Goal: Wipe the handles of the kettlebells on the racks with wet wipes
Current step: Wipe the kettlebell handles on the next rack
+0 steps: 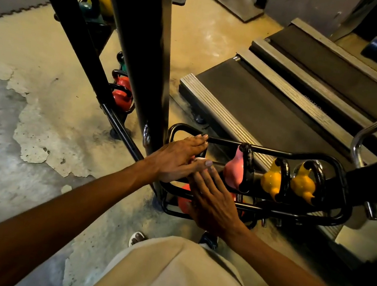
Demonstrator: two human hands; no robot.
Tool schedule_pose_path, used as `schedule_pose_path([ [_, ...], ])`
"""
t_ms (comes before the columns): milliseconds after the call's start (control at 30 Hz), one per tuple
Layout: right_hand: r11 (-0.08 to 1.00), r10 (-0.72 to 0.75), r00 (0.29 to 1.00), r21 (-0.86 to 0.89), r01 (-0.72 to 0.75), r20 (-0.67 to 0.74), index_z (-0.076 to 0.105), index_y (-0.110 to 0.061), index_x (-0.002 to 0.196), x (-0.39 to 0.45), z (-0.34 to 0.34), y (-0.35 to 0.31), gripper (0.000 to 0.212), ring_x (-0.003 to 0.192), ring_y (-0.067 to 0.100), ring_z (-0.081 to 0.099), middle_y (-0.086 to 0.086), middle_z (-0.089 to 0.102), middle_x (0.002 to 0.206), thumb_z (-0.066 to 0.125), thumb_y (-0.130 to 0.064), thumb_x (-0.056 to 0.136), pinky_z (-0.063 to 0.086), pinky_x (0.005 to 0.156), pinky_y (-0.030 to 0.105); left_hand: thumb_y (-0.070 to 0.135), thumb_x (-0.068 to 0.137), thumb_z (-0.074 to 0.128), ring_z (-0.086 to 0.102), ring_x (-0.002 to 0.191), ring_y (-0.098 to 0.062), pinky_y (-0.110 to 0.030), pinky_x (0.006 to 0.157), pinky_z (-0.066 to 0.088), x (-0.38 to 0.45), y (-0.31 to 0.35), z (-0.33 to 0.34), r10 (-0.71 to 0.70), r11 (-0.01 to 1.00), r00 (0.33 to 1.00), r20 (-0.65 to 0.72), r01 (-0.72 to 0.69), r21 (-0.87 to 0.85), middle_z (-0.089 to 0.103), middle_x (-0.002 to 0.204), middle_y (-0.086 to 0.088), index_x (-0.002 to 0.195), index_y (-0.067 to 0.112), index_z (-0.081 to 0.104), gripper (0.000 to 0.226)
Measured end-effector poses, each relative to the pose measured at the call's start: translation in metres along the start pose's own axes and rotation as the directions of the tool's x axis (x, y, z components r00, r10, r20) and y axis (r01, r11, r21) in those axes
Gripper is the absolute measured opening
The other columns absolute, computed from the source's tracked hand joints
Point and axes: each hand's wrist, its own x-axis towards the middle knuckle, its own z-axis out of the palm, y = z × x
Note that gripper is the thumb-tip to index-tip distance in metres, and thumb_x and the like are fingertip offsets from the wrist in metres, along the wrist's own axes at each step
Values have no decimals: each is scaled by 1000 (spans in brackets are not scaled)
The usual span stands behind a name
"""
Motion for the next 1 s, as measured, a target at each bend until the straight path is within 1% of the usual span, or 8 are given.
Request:
schedule_pose_path([
  [133,899,198,980,393,-196,34,15,-3,165,7,-7,-17,84,162,30,1,17,7,174,59,-38,103,20,130,50,74,100,27,11,159,-7,-38,131,16,0,1,1,-14,1000,1000,-6,13,-15,16,173,2,164,18,27,85],
  [300,452,467,876,818,-356,122,13,-16,167,29,-23,-28,74,161,9,6,-2,10,175,56,-26,108,22,130,40,75,99,27,17,158,-10,-40,130,21,3,2,0,-18,998,1000,-22,17,-60,20,172,0,162,16,33,86],
  [400,184,543,817,921,-343,195,27,-21,165,39,-22,-22,64,156,11,30,-3,33,169,53,-29,107,35,125,42,79,97,23,18,158,-9,-42,130,22,4,2,1,-40,995,999,-26,37,-98,21,171,1,161,17,36,91],
  [500,-255,569,712,911,-323,412,55,-18,147,48,-27,-9,45,134,19,60,2,67,140,52,-31,105,47,114,50,82,97,21,23,158,-11,-46,128,27,4,-1,3,-53,993,998,-21,51,-107,24,171,2,164,23,29,90],
  [633,-595,487,590,739,-315,644,69,-25,119,62,-36,13,39,122,26,67,0,79,112,37,-44,110,50,106,44,82,97,23,63,122,-18,-47,107,49,3,2,1,-74,992,997,-31,71,-108,59,147,-11,166,33,13,86],
  [767,-633,386,563,654,-415,731,67,-22,129,72,-22,36,72,130,31,63,12,72,131,26,-74,101,38,117,59,81,96,23,64,110,-18,-46,99,50,2,7,-4,-82,992,995,-59,75,-104,63,140,-11,167,29,14,88],
  [900,-679,256,548,552,-485,796,50,-22,153,72,-19,40,88,137,32,56,16,58,150,22,-83,95,48,104,49,80,94,23,60,88,-5,-31,76,40,0,12,-5,-96,988,993,-64,87,-127,62,91,5,167,24,18,92],
  [1000,-713,256,528,527,-463,810,49,-22,154,65,-16,39,90,137,31,56,13,58,150,25,-84,94,49,95,43,80,96,24,64,98,-16,-40,84,51,1,8,-4,-111,988,992,-60,103,-116,68,112,-10,167,25,17,89],
])
